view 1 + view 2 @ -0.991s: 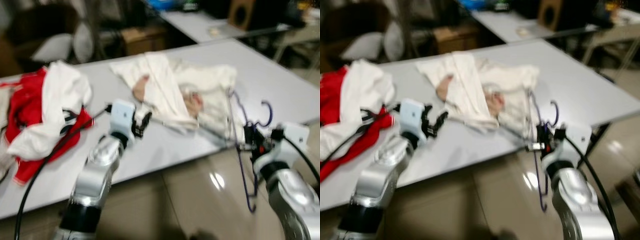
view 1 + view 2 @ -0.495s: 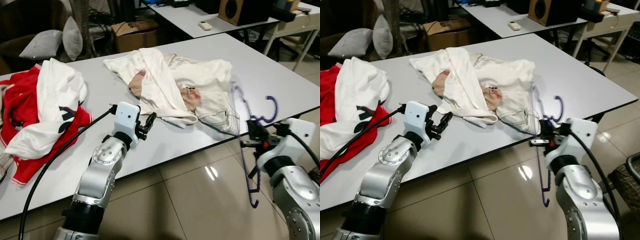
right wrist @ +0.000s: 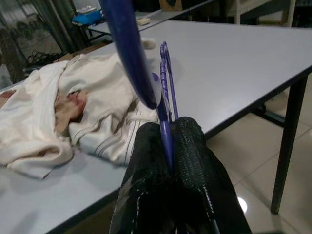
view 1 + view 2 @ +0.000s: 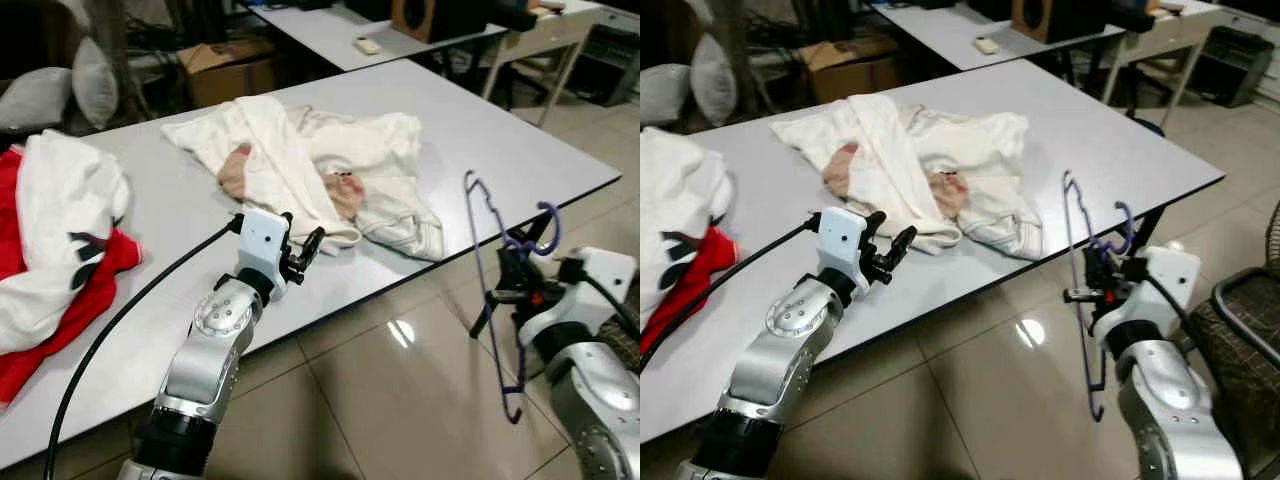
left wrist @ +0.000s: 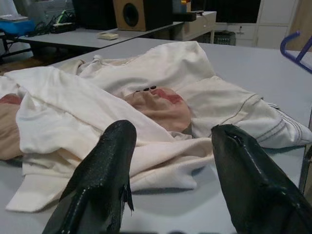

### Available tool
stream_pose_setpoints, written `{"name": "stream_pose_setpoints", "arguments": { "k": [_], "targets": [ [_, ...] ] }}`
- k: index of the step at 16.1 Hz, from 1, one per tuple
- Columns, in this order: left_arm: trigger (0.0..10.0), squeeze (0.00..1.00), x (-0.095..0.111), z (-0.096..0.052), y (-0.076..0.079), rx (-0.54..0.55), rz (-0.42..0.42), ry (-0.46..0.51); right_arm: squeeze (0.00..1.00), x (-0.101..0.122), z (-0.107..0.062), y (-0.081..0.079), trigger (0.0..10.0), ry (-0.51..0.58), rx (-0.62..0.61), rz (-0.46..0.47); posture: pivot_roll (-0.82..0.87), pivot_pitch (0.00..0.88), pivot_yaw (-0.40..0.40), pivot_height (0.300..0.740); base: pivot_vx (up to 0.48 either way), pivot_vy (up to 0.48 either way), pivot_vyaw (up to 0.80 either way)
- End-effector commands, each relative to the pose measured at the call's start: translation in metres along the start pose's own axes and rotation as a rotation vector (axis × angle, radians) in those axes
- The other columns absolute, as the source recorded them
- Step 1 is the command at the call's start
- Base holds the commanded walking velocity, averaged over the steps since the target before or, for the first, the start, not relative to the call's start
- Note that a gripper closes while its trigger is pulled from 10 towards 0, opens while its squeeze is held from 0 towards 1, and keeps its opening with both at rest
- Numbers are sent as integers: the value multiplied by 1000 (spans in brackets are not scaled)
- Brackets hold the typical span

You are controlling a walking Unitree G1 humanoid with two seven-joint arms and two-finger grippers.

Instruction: Hang hanger

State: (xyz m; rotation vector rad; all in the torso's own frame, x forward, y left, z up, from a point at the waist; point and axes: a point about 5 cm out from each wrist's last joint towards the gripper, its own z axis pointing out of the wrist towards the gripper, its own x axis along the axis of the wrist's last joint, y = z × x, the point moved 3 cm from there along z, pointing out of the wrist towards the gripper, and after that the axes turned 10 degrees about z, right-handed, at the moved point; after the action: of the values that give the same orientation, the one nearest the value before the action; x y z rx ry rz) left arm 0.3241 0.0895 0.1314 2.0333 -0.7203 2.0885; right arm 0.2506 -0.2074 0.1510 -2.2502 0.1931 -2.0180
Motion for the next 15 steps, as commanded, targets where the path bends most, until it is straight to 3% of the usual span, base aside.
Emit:
{"name": "stream_pose_setpoints", "arguments": {
  "k": [1, 15],
  "targets": [
    [10000, 0, -5, -2, -5, 11, 14, -19, 0, 5, -3, -2, 10000, 22, 40, 0, -79, 0, 49, 740, 292, 0, 0],
    [10000, 0, -11, -4, 1, -30, 37, -44, 0, 11, -9, 4, 10000, 5, 121, -60, -89, 3, 51, 740, 289, 0, 0]
  ]
}}
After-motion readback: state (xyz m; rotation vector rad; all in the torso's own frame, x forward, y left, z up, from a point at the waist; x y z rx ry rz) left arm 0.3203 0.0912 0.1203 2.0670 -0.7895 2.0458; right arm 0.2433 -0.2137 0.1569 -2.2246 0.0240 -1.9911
